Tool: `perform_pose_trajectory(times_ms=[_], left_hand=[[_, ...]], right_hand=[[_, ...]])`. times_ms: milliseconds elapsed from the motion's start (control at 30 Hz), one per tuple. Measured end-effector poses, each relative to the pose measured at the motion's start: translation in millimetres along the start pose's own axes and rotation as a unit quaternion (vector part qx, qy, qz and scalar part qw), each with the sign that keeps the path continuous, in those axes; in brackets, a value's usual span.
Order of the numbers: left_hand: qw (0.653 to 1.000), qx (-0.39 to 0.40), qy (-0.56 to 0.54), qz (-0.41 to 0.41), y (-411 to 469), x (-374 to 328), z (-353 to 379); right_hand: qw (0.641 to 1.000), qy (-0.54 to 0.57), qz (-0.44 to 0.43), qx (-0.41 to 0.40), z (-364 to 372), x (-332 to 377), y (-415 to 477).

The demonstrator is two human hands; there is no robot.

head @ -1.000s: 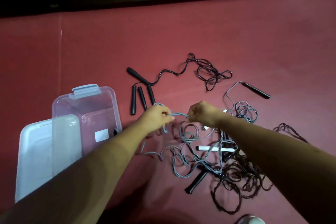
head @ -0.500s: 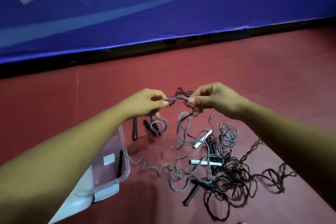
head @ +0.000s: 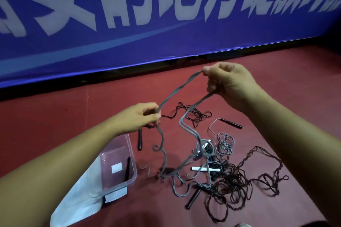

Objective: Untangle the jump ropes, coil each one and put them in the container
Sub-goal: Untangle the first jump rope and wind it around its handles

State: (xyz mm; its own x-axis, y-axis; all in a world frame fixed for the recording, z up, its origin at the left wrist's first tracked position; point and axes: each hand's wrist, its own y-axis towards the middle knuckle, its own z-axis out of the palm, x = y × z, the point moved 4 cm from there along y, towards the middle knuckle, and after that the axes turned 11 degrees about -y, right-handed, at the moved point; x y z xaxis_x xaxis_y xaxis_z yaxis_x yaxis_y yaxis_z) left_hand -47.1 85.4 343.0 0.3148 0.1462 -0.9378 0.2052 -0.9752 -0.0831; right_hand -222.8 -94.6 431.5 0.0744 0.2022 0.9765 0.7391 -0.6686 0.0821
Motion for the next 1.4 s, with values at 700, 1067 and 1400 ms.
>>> perform_pose_trajectory(times_ms=[700,1067,1400], left_hand=[[0.982,-0.018,0.189,-0.011,-21.1,-12.5,-16.0],[1.0,-0.013,0.013,0.023,-32.6,-13.0,-22.1],[0.997,-0.045,0.025,0.052,-33.9,-42.2,-8.5]], right_hand=[[0.99,-0.109,-0.07,0.06,44.7,16.7,-21.1],[0.872,-0.462,0.059,0.15,0.8,-40.0,-22.3],[0.963,-0.17,0.002,0.21,84.8,-10.7,-43.6]])
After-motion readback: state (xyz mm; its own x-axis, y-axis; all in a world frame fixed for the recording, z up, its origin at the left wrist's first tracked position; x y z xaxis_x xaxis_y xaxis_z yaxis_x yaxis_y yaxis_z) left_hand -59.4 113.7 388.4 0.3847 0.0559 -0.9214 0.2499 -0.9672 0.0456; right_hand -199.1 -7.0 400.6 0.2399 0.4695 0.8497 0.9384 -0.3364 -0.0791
